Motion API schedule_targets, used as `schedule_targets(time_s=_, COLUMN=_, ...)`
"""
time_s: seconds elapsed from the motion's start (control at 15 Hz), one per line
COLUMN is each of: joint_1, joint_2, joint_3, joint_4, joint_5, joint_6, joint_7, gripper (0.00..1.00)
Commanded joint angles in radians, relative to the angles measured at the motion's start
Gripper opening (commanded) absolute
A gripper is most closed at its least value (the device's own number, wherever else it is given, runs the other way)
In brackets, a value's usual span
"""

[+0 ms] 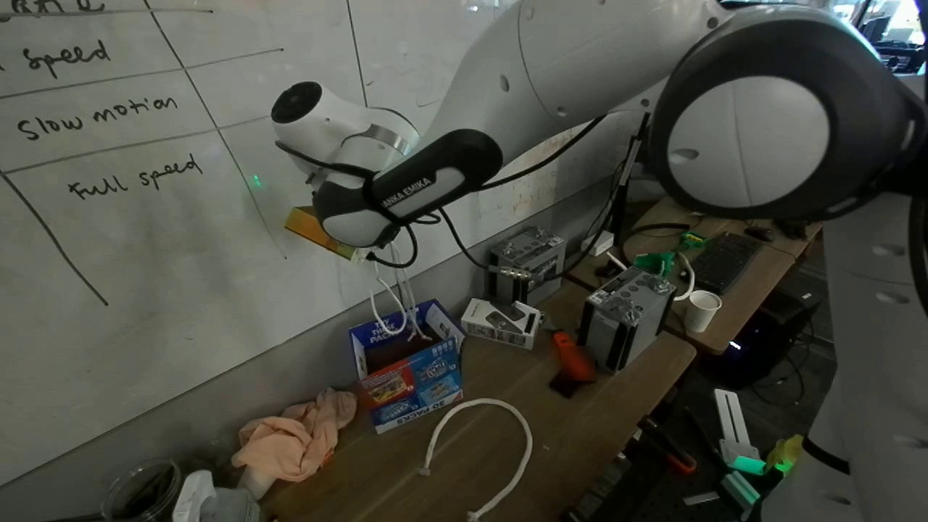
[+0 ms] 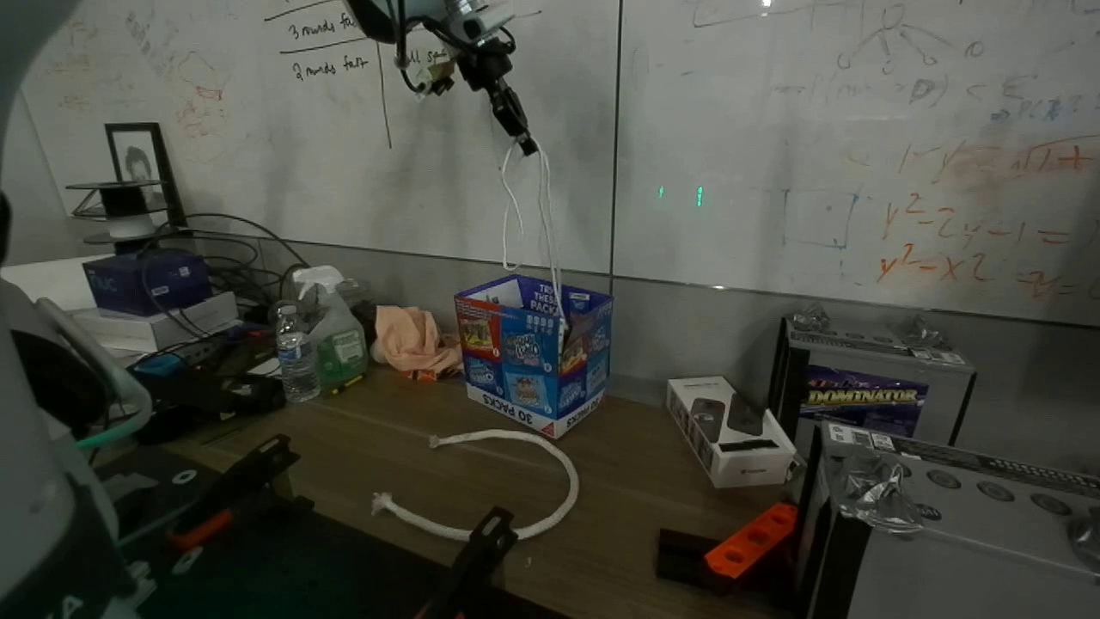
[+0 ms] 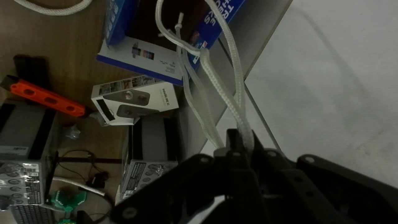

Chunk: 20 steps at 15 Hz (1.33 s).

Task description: Put the white ropes inside the blue box

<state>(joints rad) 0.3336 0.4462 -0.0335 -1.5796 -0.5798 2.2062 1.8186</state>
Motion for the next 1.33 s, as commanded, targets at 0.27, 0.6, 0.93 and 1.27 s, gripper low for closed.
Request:
schedule_targets(time_s=0.27, joint_1=-0.011, joint_2=0.050, joint_3=-0.007, joint_4=0.028, joint_5=-0.014, joint_6=0.017, joint_7=-0.019, gripper=0.06)
schedule_targets(time_s=0.6, joint_1=-0.022, joint_2=0.090, joint_3=-0.012, joint_4=0.044, joint_5=-0.002, joint_6=0.023, joint_7=-0.030, gripper=0.06)
schedule_targets(time_s=0.93, joint_1=-0.040, joint_2=0.102, joint_3=-0.004, joint_4=0.028, joint_5=0.028, joint_6=0.035, joint_7=-0.133, gripper=0.51)
schedule_targets(time_s=1.27, joint_1=-0.071, joint_2=0.017, joint_3=0.022, joint_4=-0.063, joint_5=0.061, joint_6=0.023, joint_7=-0.329, gripper=0.88)
